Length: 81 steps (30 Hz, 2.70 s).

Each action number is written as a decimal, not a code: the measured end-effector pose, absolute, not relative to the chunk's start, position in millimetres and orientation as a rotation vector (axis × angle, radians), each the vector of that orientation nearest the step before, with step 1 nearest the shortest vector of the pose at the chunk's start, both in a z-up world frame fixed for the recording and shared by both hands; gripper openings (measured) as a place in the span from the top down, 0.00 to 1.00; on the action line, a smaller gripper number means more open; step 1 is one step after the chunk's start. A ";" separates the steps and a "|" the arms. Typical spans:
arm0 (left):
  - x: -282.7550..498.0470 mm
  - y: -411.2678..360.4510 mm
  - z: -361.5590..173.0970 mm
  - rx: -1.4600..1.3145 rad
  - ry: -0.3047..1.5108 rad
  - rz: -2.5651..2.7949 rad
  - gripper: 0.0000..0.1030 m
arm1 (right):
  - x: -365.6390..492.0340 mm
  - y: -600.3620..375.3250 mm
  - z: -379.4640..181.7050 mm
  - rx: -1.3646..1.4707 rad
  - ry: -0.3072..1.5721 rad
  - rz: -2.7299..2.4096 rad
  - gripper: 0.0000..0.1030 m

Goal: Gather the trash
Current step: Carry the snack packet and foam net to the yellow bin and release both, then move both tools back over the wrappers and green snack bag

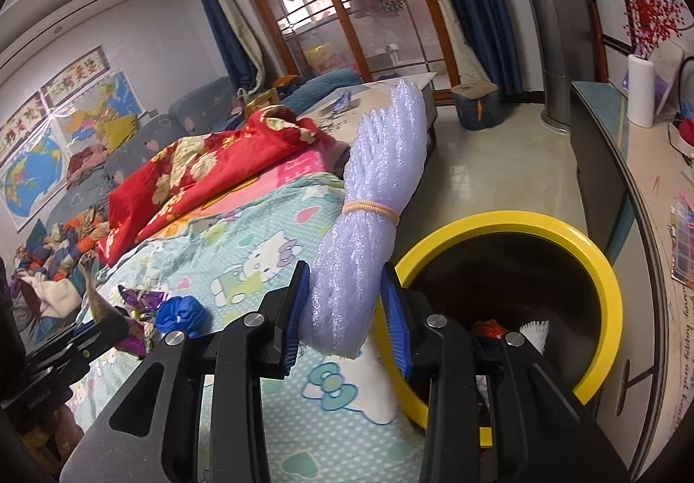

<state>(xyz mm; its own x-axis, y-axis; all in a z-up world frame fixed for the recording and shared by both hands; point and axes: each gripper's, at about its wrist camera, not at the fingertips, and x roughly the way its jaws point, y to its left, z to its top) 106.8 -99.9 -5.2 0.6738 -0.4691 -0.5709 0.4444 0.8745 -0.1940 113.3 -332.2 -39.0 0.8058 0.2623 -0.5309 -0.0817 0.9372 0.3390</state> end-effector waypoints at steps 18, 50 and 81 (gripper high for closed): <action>113.6 -161.2 -17.0 0.042 0.690 -0.620 0.85 | 113.5 -380.0 -51.0 0.377 0.613 0.080 0.69; 154.4 -247.0 -63.3 0.129 0.777 -0.685 0.43 | 110.8 -457.9 -86.2 0.511 0.671 -0.066 0.46; 136.6 -172.8 -28.4 -0.011 0.660 -0.521 0.11 | 105.8 -415.6 -63.7 0.437 0.622 -0.034 0.25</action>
<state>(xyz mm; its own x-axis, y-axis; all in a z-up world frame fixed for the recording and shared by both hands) 136.6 -172.8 -28.4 0.6668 -0.4655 -0.5820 0.4587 0.8718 -0.1717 105.8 -415.6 -63.7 0.8150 0.0990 -0.5710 0.1603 0.9083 0.3863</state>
